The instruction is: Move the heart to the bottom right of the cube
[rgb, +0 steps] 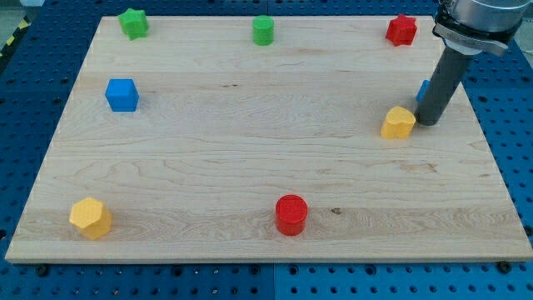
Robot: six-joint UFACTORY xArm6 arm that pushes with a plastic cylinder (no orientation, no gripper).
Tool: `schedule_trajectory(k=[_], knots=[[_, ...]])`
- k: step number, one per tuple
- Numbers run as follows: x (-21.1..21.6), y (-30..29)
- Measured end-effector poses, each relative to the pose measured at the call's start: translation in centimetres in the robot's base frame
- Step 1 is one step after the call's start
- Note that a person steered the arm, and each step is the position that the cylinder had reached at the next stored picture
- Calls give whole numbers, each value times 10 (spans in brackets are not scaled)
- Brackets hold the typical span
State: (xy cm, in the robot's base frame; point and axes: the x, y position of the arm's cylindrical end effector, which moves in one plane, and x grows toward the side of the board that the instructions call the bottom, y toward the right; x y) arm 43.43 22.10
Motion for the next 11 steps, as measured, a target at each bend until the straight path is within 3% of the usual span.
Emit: schedule_trajectory(k=[3,11], knots=[[13,-18],[0,-191]])
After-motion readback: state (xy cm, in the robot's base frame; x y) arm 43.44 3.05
